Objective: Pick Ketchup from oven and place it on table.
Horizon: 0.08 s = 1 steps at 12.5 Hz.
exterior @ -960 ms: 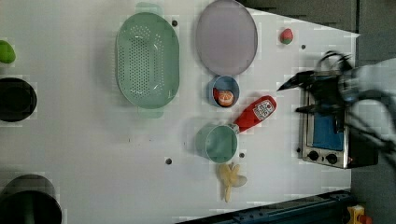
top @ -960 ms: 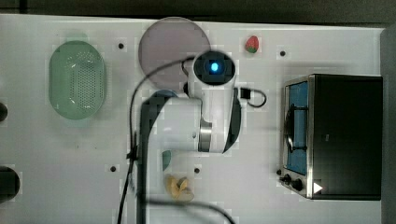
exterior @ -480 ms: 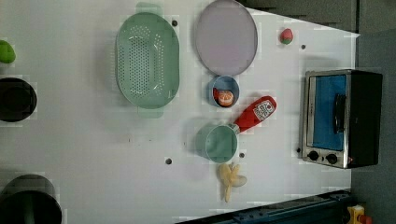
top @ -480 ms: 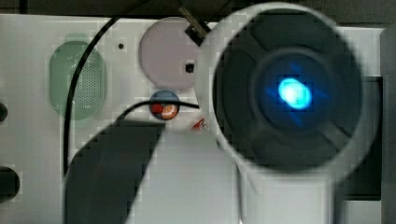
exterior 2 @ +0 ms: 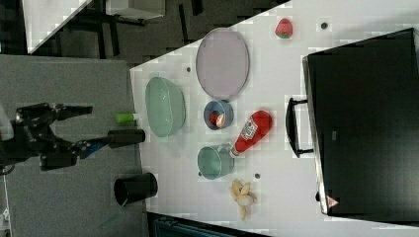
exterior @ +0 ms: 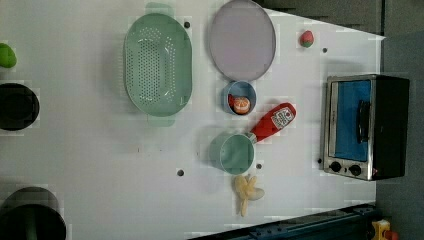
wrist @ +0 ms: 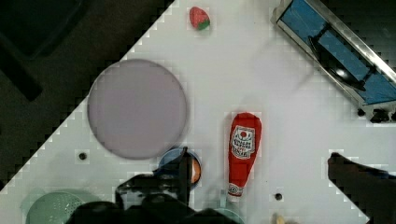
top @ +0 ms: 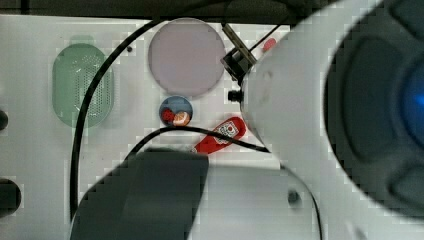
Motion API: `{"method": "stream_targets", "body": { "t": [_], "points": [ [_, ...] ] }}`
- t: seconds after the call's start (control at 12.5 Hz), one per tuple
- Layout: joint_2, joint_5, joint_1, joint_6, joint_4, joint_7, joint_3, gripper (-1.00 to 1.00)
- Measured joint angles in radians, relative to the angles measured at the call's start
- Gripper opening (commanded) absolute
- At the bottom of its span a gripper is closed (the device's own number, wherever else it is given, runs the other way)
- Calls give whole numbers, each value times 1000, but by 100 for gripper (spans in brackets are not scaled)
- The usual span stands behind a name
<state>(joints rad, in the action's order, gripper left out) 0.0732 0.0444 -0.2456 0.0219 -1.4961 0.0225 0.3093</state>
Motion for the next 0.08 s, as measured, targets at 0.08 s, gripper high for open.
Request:
{"method": "stream_targets", "body": {
  "t": [0.08],
  "points": [
    [-22, 3, 0, 3, 0, 0, 2, 100]
  ]
}}
